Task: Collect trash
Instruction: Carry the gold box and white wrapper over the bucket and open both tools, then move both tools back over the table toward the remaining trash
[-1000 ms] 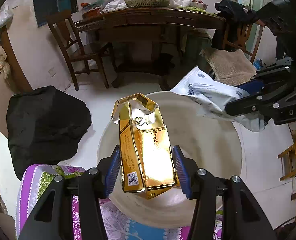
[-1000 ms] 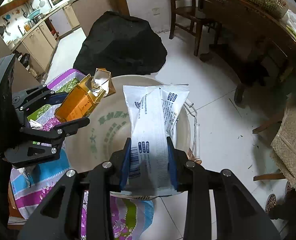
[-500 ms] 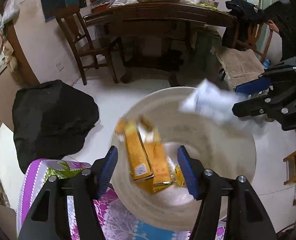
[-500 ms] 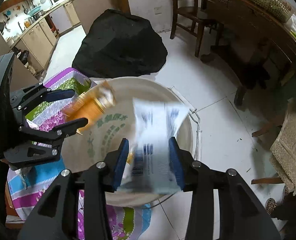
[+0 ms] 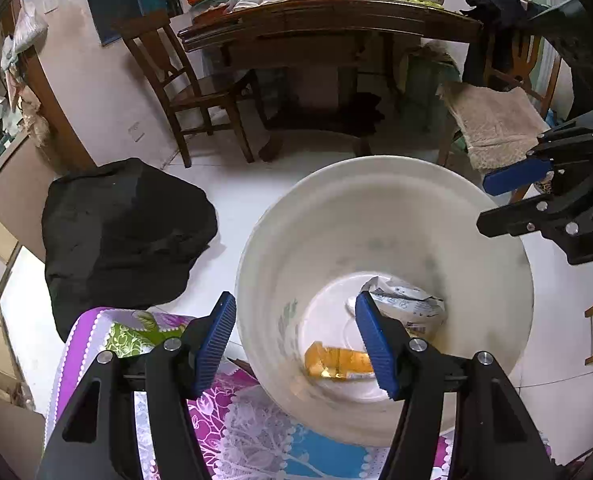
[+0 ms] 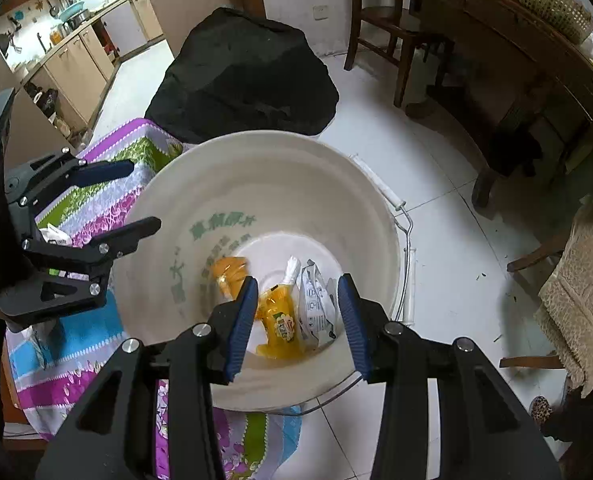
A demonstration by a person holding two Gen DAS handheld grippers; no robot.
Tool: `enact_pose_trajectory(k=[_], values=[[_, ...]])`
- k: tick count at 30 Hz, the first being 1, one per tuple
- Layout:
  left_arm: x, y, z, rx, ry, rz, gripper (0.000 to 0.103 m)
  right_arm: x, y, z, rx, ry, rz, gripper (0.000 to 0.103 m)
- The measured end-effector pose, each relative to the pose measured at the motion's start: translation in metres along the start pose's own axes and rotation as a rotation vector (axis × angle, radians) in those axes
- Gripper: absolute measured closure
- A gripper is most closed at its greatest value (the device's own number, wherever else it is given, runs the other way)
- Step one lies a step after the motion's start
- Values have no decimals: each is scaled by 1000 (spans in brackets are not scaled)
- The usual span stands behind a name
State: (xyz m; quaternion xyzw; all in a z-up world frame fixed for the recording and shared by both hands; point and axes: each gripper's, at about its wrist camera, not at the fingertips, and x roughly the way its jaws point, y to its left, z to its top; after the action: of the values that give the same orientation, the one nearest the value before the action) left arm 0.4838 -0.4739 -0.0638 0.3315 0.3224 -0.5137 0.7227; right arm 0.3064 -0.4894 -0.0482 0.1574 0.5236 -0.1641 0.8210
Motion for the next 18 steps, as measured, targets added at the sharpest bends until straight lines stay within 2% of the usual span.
enact_pose_trajectory(k=[5,8,10,15,18], values=[[-6,-2,-4,-8,-13,58,40,-3,4,-6,1,-16,5,63],[-18,-3,-13,-37,-36,127,40,-14,11,-17,3,-94,-10,63],[-32,-2,-25,-64,-63,169,36,-21,24,-27,-25,-161,-33,63],[-86,6,-78,-146,-126,250,31,-37,69,-69,-131,-328,-62,63],[-132,15,-138,-227,-151,301,29,-40,99,-97,-218,-404,-70,63]])
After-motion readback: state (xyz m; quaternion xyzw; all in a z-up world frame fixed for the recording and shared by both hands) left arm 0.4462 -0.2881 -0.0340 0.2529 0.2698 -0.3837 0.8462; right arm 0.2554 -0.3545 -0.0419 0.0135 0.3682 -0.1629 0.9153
